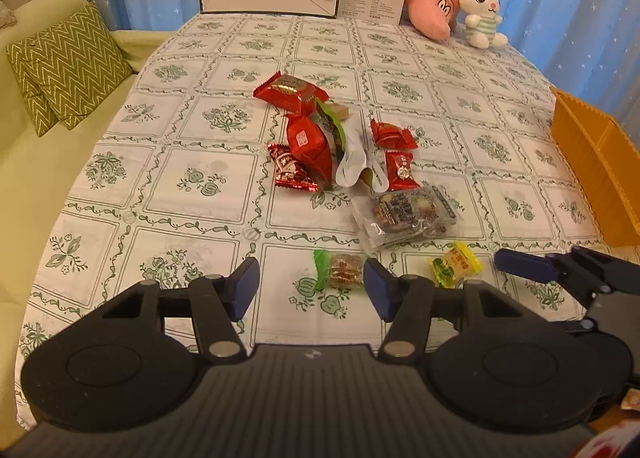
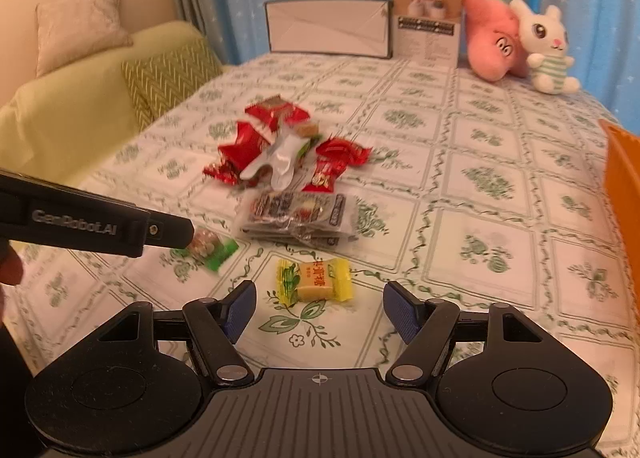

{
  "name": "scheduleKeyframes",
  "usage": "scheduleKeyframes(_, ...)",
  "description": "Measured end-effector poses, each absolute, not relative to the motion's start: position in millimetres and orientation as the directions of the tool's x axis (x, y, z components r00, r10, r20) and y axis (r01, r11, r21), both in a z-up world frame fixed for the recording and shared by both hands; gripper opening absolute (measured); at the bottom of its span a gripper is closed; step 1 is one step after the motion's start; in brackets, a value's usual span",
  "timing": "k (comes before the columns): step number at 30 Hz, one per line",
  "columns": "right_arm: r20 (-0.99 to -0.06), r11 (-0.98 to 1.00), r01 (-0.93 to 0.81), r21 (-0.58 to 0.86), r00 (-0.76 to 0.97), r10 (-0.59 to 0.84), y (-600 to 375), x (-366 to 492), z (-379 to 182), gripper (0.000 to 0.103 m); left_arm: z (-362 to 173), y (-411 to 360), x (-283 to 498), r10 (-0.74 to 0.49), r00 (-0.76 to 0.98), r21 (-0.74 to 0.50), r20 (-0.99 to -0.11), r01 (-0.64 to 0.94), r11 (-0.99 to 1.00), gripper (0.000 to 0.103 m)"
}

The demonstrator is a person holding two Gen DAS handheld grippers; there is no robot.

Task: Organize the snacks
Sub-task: 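Grasp the yellow candy with the right gripper while the left grasps the green snack, then carry both snacks to the orange tray and open both grippers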

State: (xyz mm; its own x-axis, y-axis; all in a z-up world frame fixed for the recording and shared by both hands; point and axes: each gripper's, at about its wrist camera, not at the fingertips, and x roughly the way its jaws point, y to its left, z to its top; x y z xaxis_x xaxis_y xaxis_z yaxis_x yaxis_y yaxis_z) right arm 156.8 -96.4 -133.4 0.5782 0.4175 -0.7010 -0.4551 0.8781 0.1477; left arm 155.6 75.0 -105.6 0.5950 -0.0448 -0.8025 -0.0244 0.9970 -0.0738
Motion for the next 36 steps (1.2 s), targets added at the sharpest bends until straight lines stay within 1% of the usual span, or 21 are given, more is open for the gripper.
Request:
scheduleKeyframes(4,-0.691,0.875,-0.476,0.091,0.602,0.399,-88.9,159.3,-137.6,0.061,-112.9,74.2,156.2,-0.048,0.587,-0.068,-0.808,-0.012,0.998,0.054)
scheduleKeyframes(7,-0.685,0.871,-0.485,0.079,0.609,0.401,-87.7,160.5,-137.7,0.053,-116.2,73.6,156.1,-0.051,0.584,-0.067,-0.810,-0.006,0.998,0.054)
scheduleKeyframes(9,-0.681,0.864,-0.498,0.076,0.607,0.410,-86.0,159.7,-136.7,0.044,-117.6,72.0,156.2,-0.050,0.583,-0.061,-0.811,0.000,0.998,0.054)
scheduleKeyframes(11,-0.680,0.862,-0.504,0.063,0.610,0.406,-84.7,158.8,-136.3,0.040,-118.4,69.6,156.0,-0.058,0.584,-0.063,-0.810,0.011,0.998,0.054)
scheduleKeyframes(12,-0.679,0.863,-0.501,0.058,0.614,0.402,-85.4,158.0,-135.8,0.032,-118.9,68.2,156.1,-0.064,0.584,-0.066,-0.809,0.017,0.998,0.054)
scheduleKeyframes(13,-0.673,0.866,-0.497,0.056,0.622,0.400,-87.2,157.4,-134.4,0.030,-119.2,67.1,156.0,-0.071,0.585,-0.070,-0.808,0.024,0.997,0.054)
scheduleKeyframes(14,-0.668,0.863,-0.501,0.061,0.622,0.408,-89.2,156.7,-132.4,0.024,-119.4,65.8,155.5,-0.077,0.589,-0.073,-0.805,0.032,0.997,0.054)
scheduleKeyframes(20,-0.673,0.882,-0.467,0.066,0.632,0.384,-103.5,151.3,-130.4,0.023,-120.8,57.7,155.9,-0.118,0.612,-0.088,-0.782,0.079,0.993,0.053)
scheduleKeyframes(24,-0.671,0.898,-0.435,0.062,0.648,0.360,-113.4,148.4,-130.2,0.023,-126.7,53.6,159.8,-0.111,0.607,-0.070,-0.787,0.092,0.993,0.044)
scheduleKeyframes(29,-0.671,0.908,-0.415,0.056,0.657,0.342,-120.2,148.3,-132.1,0.024,-130.4,48.9,160.1,-0.085,0.622,-0.026,-0.778,0.102,0.994,0.039)
scheduleKeyframes(31,-0.670,0.909,-0.413,0.058,0.659,0.342,-120.9,148.2,-132.2,0.024,-131.5,47.0,160.0,-0.074,0.629,-0.007,-0.774,0.109,0.994,0.034)
scheduleKeyframes(33,-0.669,0.909,-0.413,0.056,0.660,0.341,-120.5,148.0,-132.4,0.024,-131.7,45.5,159.8,-0.071,0.633,0.004,-0.771,0.115,0.993,0.031)
scheduleKeyframes(34,-0.669,0.909,-0.414,0.055,0.661,0.341,-120.2,147.6,-132.7,0.024,-131.3,44.7,159.9,-0.069,0.633,0.007,-0.771,0.117,0.993,0.026)
scheduleKeyframes(36,-0.667,0.907,-0.417,0.055,0.661,0.344,-120.5,147.2,-132.5,0.023,-130.4,43.0,159.0,-0.068,0.631,0.011,-0.772,0.119,0.993,0.024)
